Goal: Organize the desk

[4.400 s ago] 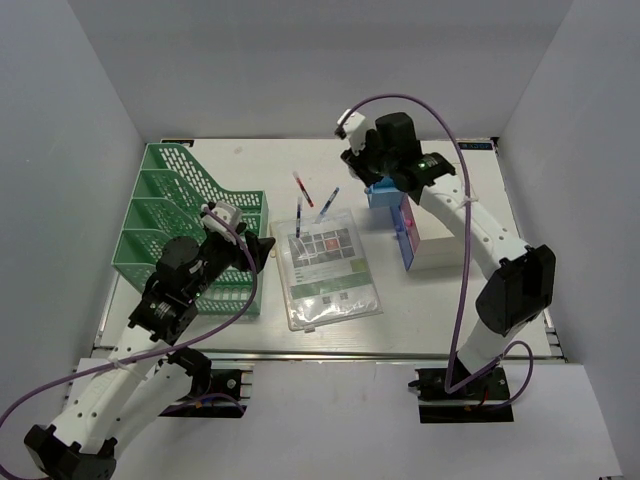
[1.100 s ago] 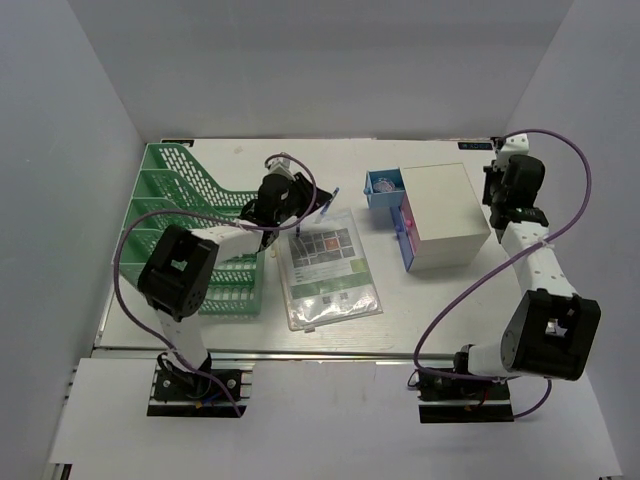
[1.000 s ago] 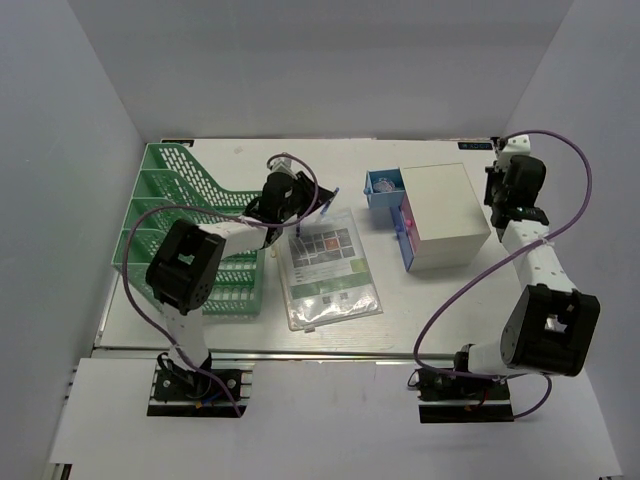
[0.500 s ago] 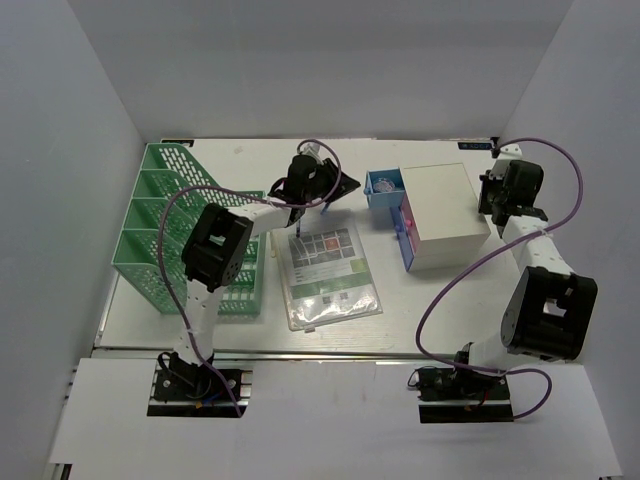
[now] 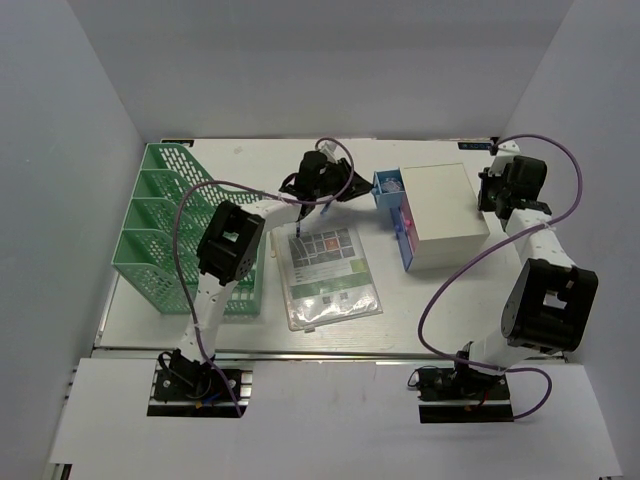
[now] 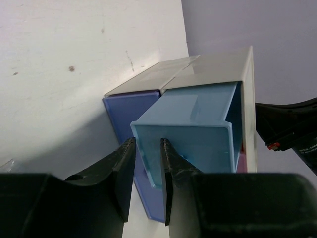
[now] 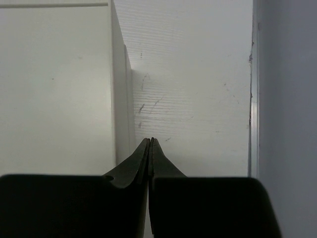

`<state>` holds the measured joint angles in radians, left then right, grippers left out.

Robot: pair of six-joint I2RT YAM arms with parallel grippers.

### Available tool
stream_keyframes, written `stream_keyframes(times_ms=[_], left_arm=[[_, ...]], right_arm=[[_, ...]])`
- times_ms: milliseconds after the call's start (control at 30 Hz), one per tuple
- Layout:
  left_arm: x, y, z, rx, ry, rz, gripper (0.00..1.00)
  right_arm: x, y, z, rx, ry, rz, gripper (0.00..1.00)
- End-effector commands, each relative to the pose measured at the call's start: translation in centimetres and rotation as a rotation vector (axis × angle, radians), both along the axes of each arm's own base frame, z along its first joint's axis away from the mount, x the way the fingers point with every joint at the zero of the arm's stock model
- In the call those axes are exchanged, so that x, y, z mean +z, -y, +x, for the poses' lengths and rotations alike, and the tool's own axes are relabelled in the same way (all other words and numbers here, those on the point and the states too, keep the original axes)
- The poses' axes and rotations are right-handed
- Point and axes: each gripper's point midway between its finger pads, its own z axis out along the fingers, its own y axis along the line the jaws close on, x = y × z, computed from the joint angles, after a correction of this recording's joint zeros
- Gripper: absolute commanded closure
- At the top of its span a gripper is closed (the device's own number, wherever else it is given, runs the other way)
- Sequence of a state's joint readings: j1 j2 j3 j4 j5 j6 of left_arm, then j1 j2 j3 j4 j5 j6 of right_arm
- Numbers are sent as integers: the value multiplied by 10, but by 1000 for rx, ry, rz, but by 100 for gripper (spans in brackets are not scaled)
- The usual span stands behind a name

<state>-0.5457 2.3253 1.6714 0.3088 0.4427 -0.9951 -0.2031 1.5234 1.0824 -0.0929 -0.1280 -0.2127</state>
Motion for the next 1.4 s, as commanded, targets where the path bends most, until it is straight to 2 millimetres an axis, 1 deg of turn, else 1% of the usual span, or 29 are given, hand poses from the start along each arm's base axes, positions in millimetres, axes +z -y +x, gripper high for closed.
stream_keyframes(times_ms=[0,33,67,133,200,233,267,333,400,500,567,600,700,733,867,900,933,1000,1033,1067,1100,1133,1167,1200,1233,1267,1300,1333,1367], left_arm=[[34,23,-7,-72,53,-43,63],[37,26,-3,-72,57,-49,63],[37,31,-5,-81,55,-50,62],[32,34,-2,-78,44,-47,62],[38,41,-1,-85,52,-55,62],[31,43,0,-85,40,-52,62],[35,44,3,-87,47,-59,62],[33,51,1,-96,39,-63,62],[31,54,5,-94,34,-67,62],[28,68,0,-116,29,-77,62],[29,70,1,-120,29,-80,62],[28,76,-2,-132,27,-81,62],[25,78,-2,-137,21,-81,62],[25,82,-6,-146,21,-81,62],[21,82,-8,-153,11,-75,62],[27,81,-8,-150,19,-77,62],[23,78,-10,-139,11,-65,62],[27,71,-6,-88,26,-47,61],[29,64,-10,-68,20,-35,59],[34,53,-1,-9,30,-23,57],[37,47,-2,13,36,-15,57],[43,32,-4,49,35,-3,56],[49,26,-6,69,56,2,53],[54,13,0,121,70,18,52],[67,5,-6,136,94,25,52],[71,-1,-8,138,124,57,52],[75,-6,-8,155,143,79,51],[86,-13,-14,146,185,109,50],[91,-16,-18,137,202,123,46]], right_arm=[[-7,-26,-5,123,-64,72,100],[-7,-31,-5,153,-63,86,100],[-8,-33,-5,165,-70,95,100],[-10,-39,-7,190,-82,112,100],[-11,-41,-6,202,-89,118,100],[-14,-42,-8,207,-103,127,100],[-15,-43,-8,214,-112,130,100],[-19,-46,-9,226,-129,142,100],[-19,-46,-9,229,-130,141,100],[-20,-44,-8,221,-134,134,100],[-19,-44,-8,221,-130,134,100],[-19,-44,-8,220,-130,133,100],[-20,-43,-8,215,-134,133,100],[-19,-43,-8,214,-131,132,100],[-19,-40,-8,198,-132,126,100],[-18,-36,-6,178,-130,112,100],[-18,-33,-6,161,-128,106,100],[-10,-22,-4,113,-99,64,93],[-11,-19,-7,100,-96,52,90],[-7,-10,-6,63,-81,22,84],[4,-5,-5,43,-44,1,80],[8,-3,-5,35,-31,-12,77],[9,4,-9,9,-27,-30,71],[23,6,-9,0,17,-50,68],[27,8,-9,-7,36,-64,65],[26,12,-14,-22,39,-81,59],[43,13,-14,-23,97,-100,55],[49,13,-15,-15,124,-109,49],[60,7,-20,15,177,-118,46]])
